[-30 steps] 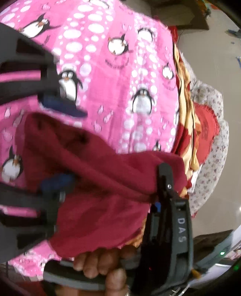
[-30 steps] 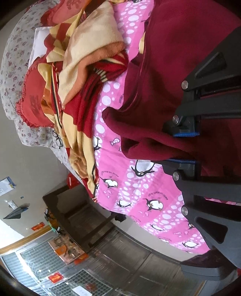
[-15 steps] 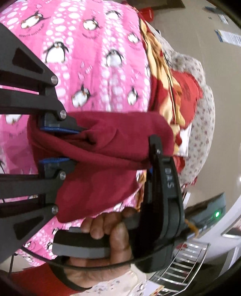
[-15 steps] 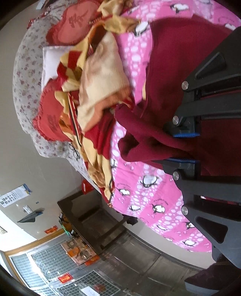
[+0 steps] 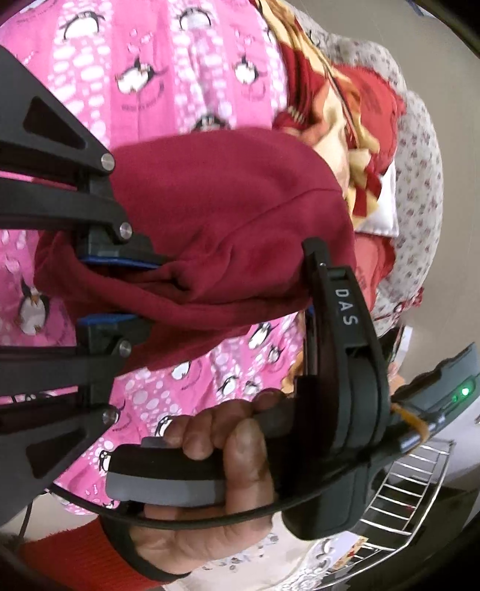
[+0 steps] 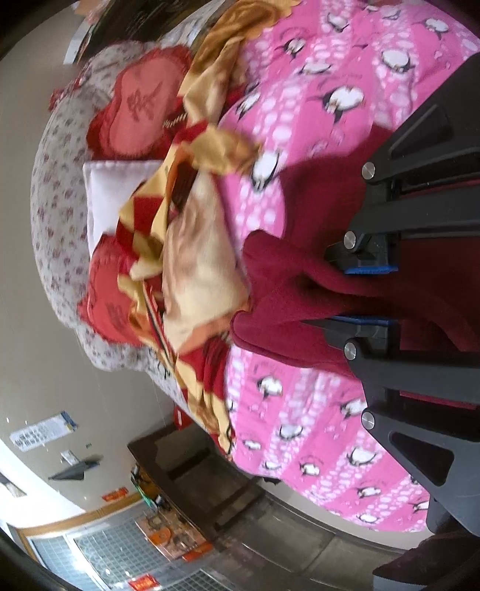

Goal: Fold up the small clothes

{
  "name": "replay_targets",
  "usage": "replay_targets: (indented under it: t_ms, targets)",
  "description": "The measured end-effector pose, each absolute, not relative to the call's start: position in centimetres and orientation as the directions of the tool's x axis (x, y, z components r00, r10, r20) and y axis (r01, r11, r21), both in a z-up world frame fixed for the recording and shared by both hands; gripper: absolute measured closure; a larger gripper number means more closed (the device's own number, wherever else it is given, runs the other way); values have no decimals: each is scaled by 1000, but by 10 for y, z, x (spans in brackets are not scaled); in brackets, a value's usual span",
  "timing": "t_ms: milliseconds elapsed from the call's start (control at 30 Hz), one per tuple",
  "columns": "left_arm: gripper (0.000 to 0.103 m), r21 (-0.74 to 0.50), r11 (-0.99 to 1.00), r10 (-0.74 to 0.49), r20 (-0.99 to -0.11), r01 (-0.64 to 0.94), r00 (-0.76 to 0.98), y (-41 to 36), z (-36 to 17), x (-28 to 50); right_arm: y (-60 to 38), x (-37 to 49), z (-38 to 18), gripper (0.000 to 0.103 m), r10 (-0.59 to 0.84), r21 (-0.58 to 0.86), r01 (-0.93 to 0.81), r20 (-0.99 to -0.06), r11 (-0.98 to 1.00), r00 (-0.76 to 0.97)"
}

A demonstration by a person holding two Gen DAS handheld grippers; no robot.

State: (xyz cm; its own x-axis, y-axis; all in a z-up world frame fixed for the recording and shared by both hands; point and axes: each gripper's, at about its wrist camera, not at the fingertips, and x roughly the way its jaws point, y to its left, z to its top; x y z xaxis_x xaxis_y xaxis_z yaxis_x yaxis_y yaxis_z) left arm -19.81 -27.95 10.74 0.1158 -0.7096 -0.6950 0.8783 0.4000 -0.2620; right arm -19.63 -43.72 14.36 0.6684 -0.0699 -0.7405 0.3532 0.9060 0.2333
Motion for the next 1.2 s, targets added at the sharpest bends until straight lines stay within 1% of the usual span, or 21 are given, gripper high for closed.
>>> replay_targets:
  t_ms: [400,467,533,600,633,667,700,767,833,933,1000,1067,1133,1167,1200]
  targets:
    - [84,-257,365,-682,-728,895,69,-327,89,-233,-484,-238,117,77,-104,249,425,-750,870,653]
    - [84,-257,363,-665,-745,896,56,-334,81,-236,-490,-238,106,77,-122,228,443,-765,867,632]
    - [78,-265,360,-645,-764,894,33,-336,74,-236,-498,-235,88,72,-118,232,475,-793,849,598]
    - [62,-294,334,-649,-760,895,-8,-329,74,-238,-501,-241,83,56,-133,232,496,-792,837,596]
    - [57,-305,314,-656,-754,899,-27,-322,77,-239,-501,-246,85,55,-151,227,507,-786,831,599]
    - [47,-302,303,-662,-749,904,-29,-314,81,-239,-500,-251,88,55,-163,222,513,-782,829,601]
    - [40,-286,301,-666,-746,910,-14,-305,85,-240,-499,-257,93,55,-172,217,515,-777,829,605]
    - [38,-243,299,-679,-734,923,27,-283,94,-239,-495,-270,104,55,-192,208,516,-763,831,617]
    - [38,-192,315,-678,-731,930,79,-265,99,-235,-487,-282,115,55,-181,227,504,-750,833,636]
    - [37,-109,369,-656,-734,923,176,-246,99,-222,-467,-297,122,55,-82,315,434,-725,844,684]
    - [37,-87,400,-632,-747,912,206,-242,95,-210,-451,-302,116,52,-28,345,403,-729,847,684]
    - [37,-99,438,-613,-760,894,216,-238,87,-200,-439,-301,108,50,-12,342,403,-750,849,662]
    - [37,-106,456,-604,-766,884,220,-236,81,-195,-431,-298,94,52,-4,329,416,-780,848,625]
    - [37,-104,460,-601,-768,882,223,-235,79,-195,-427,-298,88,68,-18,306,429,-797,850,604]
    - [37,-102,462,-600,-768,881,225,-236,77,-195,-425,-299,85,74,-32,287,431,-802,856,597]
